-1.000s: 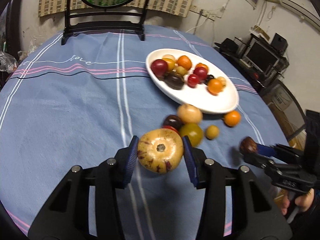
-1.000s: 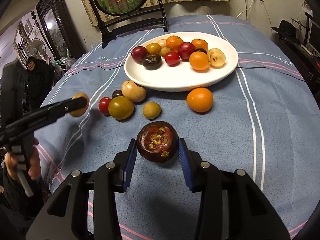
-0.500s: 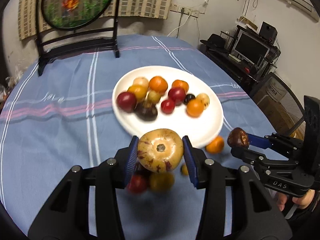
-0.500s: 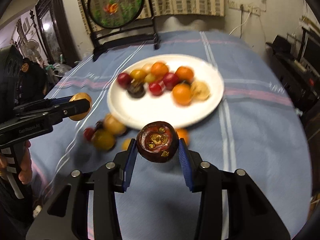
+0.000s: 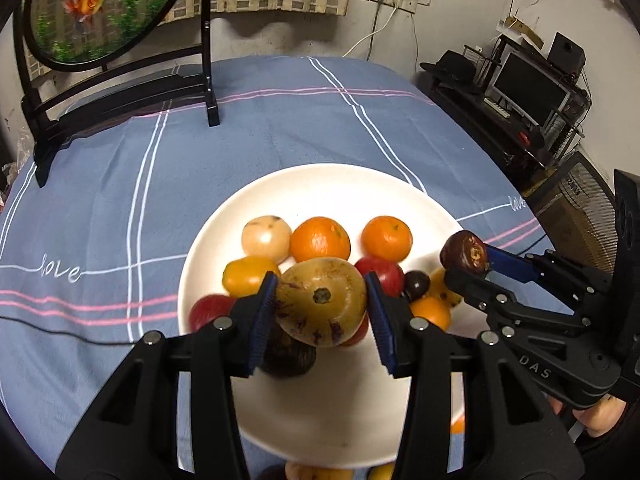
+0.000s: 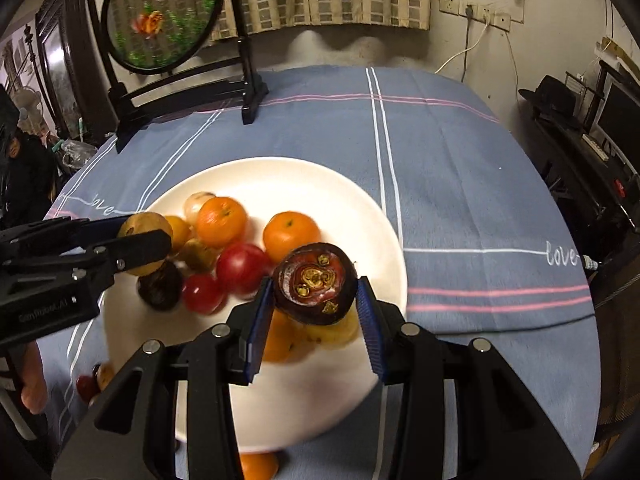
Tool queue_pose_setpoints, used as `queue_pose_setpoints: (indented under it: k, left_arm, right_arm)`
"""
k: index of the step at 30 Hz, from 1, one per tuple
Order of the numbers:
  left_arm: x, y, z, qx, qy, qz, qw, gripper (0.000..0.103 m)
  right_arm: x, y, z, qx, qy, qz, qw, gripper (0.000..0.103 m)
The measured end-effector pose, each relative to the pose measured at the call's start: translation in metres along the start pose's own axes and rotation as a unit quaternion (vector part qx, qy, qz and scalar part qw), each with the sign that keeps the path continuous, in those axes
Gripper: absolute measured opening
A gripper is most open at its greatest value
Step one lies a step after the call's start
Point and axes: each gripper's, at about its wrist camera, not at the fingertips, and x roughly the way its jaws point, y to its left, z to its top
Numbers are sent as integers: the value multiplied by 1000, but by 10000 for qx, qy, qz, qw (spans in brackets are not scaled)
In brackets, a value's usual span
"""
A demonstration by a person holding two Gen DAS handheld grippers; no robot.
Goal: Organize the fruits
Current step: 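Set the speckled pear and dark plum on the plate and open both tools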
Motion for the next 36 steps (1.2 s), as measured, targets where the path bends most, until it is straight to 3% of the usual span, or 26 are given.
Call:
queue_pose_setpoints:
  k: [3, 4, 5, 6, 10, 12, 17, 20, 26, 36]
  left_arm:
    - [10, -1, 6, 55, 51, 40, 10000, 47]
    - [13, -1, 8, 64, 56, 67, 9999, 48]
    - [13, -1, 9, 67, 47, 102, 9999, 60]
    - [9, 0, 9, 44, -35, 143, 9999, 70]
    - [-16, 5, 6, 13, -304, 228, 9993, 73]
    - [-35, 10, -1, -85, -431, 206, 9988, 82]
    - [-88, 7, -45, -80, -778, 373, 9962, 90]
    - [-111, -4, -89, -48, -886, 446, 9951, 92]
    - [-124, -4, -149, -163, -734, 405, 9963, 92]
    - [-139, 24, -182, -595, -736, 410, 9947, 92]
  right_arm:
    - [4, -1, 4, -19, -111, 27, 9999, 45]
    - [4, 0, 5, -64, -143, -12, 9999, 60]
    - [4, 2, 5, -101, -183, -101, 9997, 66]
    - [1, 3, 4, -146, -235, -165, 9995, 66]
    - [-14, 5, 0, -234, -203, -255, 9992, 66]
    - [-25, 6, -6, -197, -110, -229, 9995, 66]
    - [-69, 19, -47, -76, -89, -28, 9999, 74]
    - [-90, 32, -76, -19, -140, 147, 9998, 77]
    - [-109, 56, -128, 191, 25, 332, 9993, 85]
    - [-112, 64, -143, 281, 158, 268, 9991, 89]
